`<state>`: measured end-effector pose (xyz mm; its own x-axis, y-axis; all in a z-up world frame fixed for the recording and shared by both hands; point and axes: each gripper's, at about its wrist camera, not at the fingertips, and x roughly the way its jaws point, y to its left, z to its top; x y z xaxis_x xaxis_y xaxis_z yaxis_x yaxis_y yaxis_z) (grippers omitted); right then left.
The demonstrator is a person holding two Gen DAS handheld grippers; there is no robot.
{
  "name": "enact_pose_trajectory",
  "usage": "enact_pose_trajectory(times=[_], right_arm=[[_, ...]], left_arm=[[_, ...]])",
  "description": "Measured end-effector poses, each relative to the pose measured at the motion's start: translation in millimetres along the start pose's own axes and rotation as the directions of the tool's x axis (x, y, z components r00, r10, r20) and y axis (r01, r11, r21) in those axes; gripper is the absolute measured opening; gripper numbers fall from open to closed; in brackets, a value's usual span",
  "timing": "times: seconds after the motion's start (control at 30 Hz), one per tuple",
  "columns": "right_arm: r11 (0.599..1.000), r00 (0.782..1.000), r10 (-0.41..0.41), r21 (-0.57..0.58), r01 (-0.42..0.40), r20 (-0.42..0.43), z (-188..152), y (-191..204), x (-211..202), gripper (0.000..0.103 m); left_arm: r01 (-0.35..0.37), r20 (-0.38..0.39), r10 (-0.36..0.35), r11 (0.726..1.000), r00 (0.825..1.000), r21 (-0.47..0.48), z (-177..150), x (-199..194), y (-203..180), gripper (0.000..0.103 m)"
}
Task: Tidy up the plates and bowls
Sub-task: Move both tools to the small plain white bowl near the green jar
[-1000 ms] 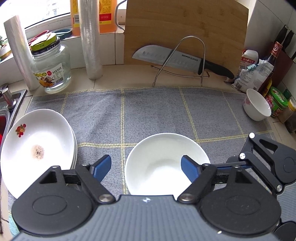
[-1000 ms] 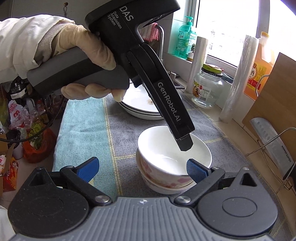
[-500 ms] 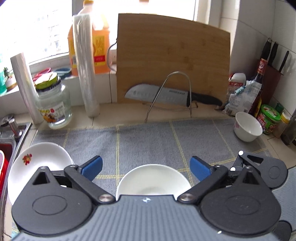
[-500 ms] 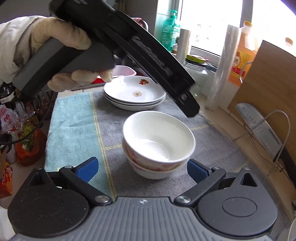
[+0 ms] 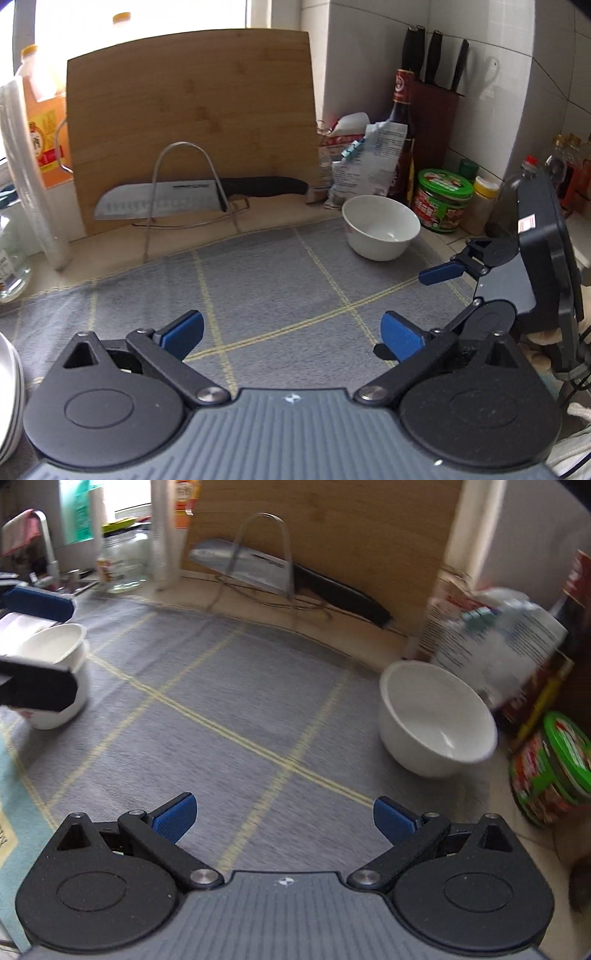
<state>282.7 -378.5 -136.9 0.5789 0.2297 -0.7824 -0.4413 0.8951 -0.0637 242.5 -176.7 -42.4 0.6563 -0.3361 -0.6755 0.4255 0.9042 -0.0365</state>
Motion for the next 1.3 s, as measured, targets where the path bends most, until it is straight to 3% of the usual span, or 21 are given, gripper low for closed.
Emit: enact_pose_trajectory(times=[0.13, 0.2, 0.3, 0.4, 0.67, 0.87, 1.3], right_arm=[[0.991, 0.996, -0.080, 0.104, 0.083, -0.032, -18, -40, -1, 0.103], [0.985, 0.993, -0.107, 0.135, 0.112, -0.041, -23, -54, -1, 0.103], [0.975, 0.989, -0.137, 0.172, 0.143, -0.049, -29, -73, -1, 0.103], [0.966, 0.990, -0.138, 0.217, 0.144, -0.043, -30, -86, -2, 0.103], [0.959, 0.995, -0.096, 0.267, 0.090, 0.007, -20, -114, -1, 0.103], [0.967, 0.997, -0.052, 0.252, 0.038, 0.051, -5, -127, 5, 0.103], [0.985, 0.995, 0.043, 0.160, -0.058, 0.093, 25, -136, 28, 0.103]], left_arm=[[0.017, -0.027, -0.016, 0.999, 1.000, 0.034, 2, 28, -16, 0.102], [0.057, -0.042, -0.057, 0.998, 0.997, 0.018, 2, 40, -19, 0.102], [0.116, -0.071, -0.116, 0.993, 0.991, -0.012, 3, 59, -23, 0.102], [0.118, -0.094, -0.117, 0.993, 0.989, 0.004, 5, 77, -30, 0.102], [0.154, -0.098, -0.146, 0.985, 0.984, 0.078, 18, 112, -47, 0.102], [0.163, -0.106, -0.147, 0.972, 0.983, 0.166, 29, 134, -58, 0.102], [0.209, -0.094, -0.192, 0.950, 0.977, 0.233, 48, 166, -67, 0.101]])
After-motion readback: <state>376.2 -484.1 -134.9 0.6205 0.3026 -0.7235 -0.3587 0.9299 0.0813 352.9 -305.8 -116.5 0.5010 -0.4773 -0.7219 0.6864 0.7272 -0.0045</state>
